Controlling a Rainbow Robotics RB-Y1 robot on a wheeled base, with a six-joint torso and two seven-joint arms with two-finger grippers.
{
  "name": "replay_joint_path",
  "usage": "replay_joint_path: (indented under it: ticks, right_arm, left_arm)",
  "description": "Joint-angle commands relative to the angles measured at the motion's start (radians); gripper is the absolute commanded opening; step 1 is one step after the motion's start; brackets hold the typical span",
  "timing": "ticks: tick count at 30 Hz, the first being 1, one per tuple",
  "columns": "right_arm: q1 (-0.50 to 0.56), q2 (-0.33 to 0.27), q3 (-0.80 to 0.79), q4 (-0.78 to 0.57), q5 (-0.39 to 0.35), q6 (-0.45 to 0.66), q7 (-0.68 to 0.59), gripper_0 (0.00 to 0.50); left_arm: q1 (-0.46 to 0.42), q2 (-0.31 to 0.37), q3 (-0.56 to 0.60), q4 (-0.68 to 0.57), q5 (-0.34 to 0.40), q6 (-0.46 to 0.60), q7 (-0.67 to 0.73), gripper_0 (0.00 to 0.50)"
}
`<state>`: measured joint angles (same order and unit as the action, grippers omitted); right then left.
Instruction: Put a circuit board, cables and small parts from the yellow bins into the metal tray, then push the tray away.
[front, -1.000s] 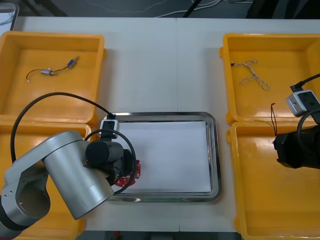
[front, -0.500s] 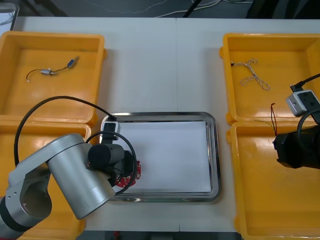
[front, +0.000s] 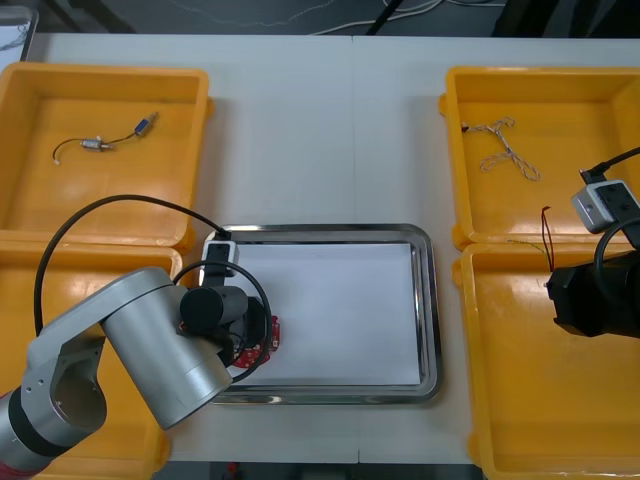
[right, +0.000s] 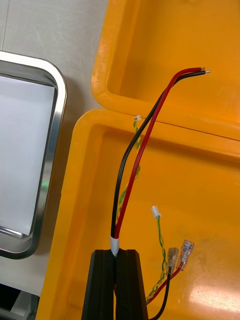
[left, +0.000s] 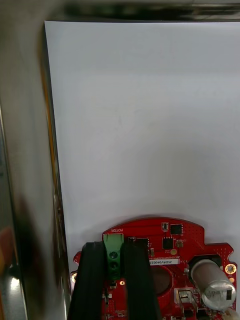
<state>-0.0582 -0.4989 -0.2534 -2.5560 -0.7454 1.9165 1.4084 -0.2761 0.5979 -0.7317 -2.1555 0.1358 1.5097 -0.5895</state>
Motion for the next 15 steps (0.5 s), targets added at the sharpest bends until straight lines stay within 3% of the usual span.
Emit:
replay_joint_path:
  ticks: [1,6,8,12,15]
  right_arm:
    - [-0.014,0.013,0.013,-0.009,0.000,0.003,0.043,0.000]
    - [-0.014,0.013,0.013,-0.009,0.000,0.003,0.043,0.000]
    - [-0.014,0.013,0.013,-0.009,0.000,0.003,0.043,0.000]
    - [-0.014,0.013,0.013,-0.009,0.000,0.003,0.043,0.000]
    - [-0.014,0.013,0.013,-0.009,0.000,0.003,0.043,0.000]
  left_arm:
    - [0.015,0.005,-0.020,-0.006,-0.013,-0.010,-0.084,0.278]
    - [0.015,0.000,-0.018,-0.012,-0.016,-0.010,-0.076,0.336]
    - [0.015,0.000,-0.014,-0.021,-0.013,-0.008,-0.075,0.398]
    - [0.014,0.000,0.014,-0.057,0.018,0.030,-0.072,0.408]
    - [0.006,0.000,0.061,-0.113,0.082,0.098,-0.070,0.412]
